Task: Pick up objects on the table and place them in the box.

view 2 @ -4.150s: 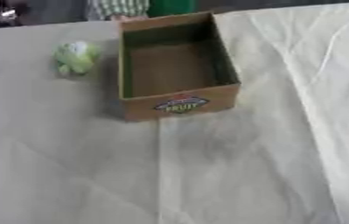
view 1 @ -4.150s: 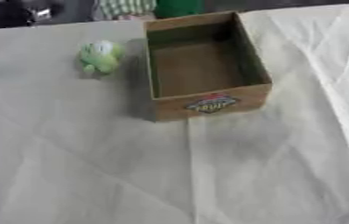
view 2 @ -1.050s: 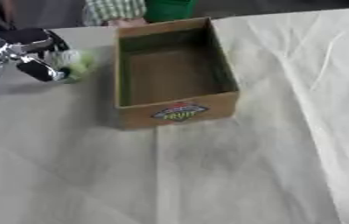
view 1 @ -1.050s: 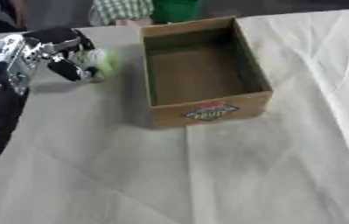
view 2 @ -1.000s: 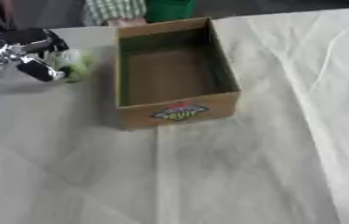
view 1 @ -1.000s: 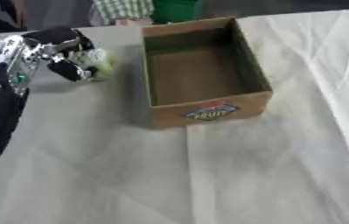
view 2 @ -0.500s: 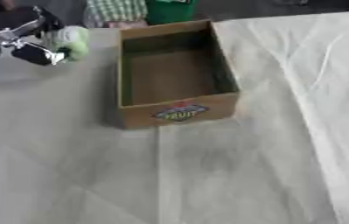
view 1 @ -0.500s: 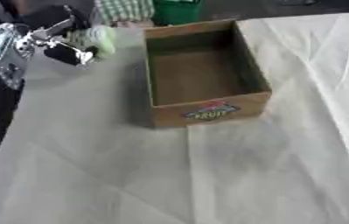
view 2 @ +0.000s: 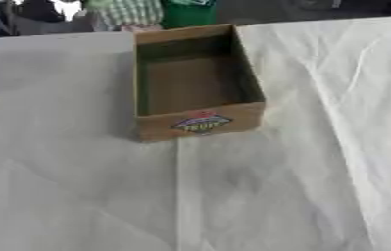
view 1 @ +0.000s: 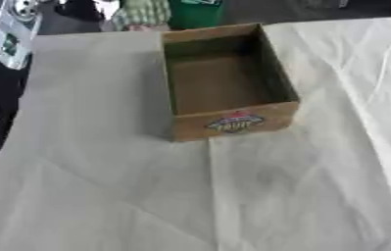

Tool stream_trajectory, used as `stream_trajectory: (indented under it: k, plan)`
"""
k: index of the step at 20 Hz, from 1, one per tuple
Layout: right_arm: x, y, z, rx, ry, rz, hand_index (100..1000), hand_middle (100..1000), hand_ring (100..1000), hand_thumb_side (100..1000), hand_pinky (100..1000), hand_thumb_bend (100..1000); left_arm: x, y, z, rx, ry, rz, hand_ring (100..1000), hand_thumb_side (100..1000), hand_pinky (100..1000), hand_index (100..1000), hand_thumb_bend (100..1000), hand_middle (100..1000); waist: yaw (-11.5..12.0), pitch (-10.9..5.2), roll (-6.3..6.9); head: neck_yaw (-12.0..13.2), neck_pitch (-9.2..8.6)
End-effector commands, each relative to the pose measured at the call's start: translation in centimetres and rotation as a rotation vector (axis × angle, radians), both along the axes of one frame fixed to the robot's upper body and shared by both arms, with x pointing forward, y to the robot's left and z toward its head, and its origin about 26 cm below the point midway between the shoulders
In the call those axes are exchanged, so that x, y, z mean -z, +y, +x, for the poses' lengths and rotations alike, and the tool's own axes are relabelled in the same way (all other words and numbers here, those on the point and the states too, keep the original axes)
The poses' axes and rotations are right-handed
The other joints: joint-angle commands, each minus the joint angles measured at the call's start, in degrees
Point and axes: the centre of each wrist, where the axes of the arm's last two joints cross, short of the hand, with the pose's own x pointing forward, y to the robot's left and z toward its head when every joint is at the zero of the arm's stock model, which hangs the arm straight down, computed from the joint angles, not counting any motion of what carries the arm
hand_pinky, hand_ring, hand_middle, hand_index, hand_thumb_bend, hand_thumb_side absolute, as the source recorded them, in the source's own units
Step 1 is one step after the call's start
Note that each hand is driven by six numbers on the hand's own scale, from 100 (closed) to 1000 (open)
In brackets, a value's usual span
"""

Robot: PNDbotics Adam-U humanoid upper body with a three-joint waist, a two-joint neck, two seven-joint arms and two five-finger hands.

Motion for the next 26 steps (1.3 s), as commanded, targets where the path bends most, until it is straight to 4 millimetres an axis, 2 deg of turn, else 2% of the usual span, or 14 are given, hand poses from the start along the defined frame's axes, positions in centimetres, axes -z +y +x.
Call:
stream_trajectory:
  k: [1,5,9,12,17,20,26]
  plan:
    - [-0.9,0.1,-0.3,-0.014,-0.024,-0.013,883,751,724,586,835,100,-1.5,-2.5,-0.8,0.079,-0.110,-0.050,551,309,520,642,100,516,-0.27,-1.52,-0.14,0.47,0.23]
    - [-0.9,0.2,-0.2,-0.021,-0.022,-0.004,884,751,724,584,836,100,0.0,-6.0,-0.5,0.176,-0.077,-0.128,541,309,522,633,100,511,-0.19,-1.65,-0.11,0.52,-0.02]
    - [-1.0,0.4,-0.1,-0.035,-0.023,0.001,884,752,724,582,836,100,1.5,-9.0,-0.4,0.166,-0.071,-0.186,540,311,517,627,100,505,-0.23,-1.60,-0.13,0.52,-0.12]
    - [-1.1,0.6,-0.1,-0.044,-0.024,0.001,884,751,724,567,837,100,2.5,-10.6,-0.5,0.118,-0.119,-0.106,544,307,492,637,100,508,-0.58,-1.50,-0.03,0.86,-0.31]
    - [-1.1,0.6,-0.1,-0.047,-0.024,0.005,884,752,724,575,837,100,5.2,-12.0,0.0,0.067,-0.127,0.048,534,296,487,630,100,499,-0.50,-1.46,0.04,0.82,-0.56]
    - [-1.1,0.7,0.0,-0.049,-0.023,0.007,884,752,724,575,838,100,7.1,-12.2,0.6,0.066,-0.030,0.064,529,289,501,625,100,497,-0.53,-1.50,0.07,0.65,-0.79]
    - [-1.0,0.6,-0.1,-0.048,-0.023,0.011,884,752,724,574,838,100,9.0,-12.4,1.4,0.029,0.160,0.178,552,284,518,655,100,509,-1.00,-1.56,0.13,0.49,-0.82]
